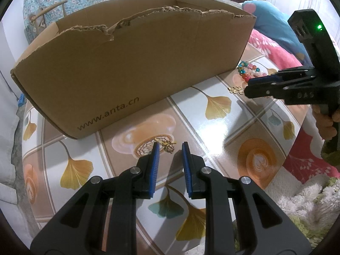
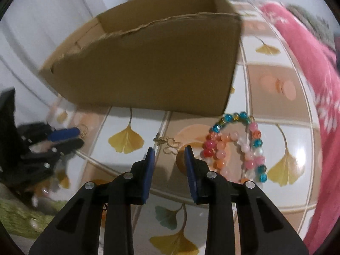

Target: Organize jewelry

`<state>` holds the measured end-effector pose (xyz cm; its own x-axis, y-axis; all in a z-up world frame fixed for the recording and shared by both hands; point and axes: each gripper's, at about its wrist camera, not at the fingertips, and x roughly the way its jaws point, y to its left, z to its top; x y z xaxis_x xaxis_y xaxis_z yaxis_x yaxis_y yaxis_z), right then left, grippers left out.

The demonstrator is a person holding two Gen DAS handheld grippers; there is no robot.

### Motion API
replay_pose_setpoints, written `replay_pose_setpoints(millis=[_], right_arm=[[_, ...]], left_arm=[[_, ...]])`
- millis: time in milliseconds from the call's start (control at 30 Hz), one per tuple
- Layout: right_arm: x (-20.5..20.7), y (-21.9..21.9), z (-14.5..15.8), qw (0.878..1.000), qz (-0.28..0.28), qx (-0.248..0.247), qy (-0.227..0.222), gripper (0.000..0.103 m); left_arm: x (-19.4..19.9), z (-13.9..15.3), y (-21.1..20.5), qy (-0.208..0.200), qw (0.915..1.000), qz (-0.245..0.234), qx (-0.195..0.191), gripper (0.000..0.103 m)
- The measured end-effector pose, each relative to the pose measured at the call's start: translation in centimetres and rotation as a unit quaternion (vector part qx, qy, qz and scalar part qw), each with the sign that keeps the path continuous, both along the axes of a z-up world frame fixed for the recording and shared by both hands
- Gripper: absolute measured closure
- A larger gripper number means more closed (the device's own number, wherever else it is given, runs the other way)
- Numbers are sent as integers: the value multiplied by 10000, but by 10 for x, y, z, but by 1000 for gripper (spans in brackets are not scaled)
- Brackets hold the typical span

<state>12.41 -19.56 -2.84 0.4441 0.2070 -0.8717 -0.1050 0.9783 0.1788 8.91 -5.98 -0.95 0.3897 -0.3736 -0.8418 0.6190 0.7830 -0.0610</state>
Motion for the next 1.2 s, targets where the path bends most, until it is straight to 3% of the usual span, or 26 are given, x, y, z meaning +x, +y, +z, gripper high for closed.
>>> replay_pose_setpoints(millis=[267,500,767,1200], right_arm=[[12,9,0,9982,459,-253,-290,74],[7,18,-4,9973,713,-132,-152,74],[-8,26,-5,9971,628,439,13,74],[-19,-1,2,9978,291,600,-25,74]], left_arm=[[-1,0,1,-4,10000,-21,-11,81],[-1,-1,1,1,10000,-6,-5,81],[-2,0,1,4,10000,-5,-3,81],[8,-1,0,-118,9998,-50,171,81]])
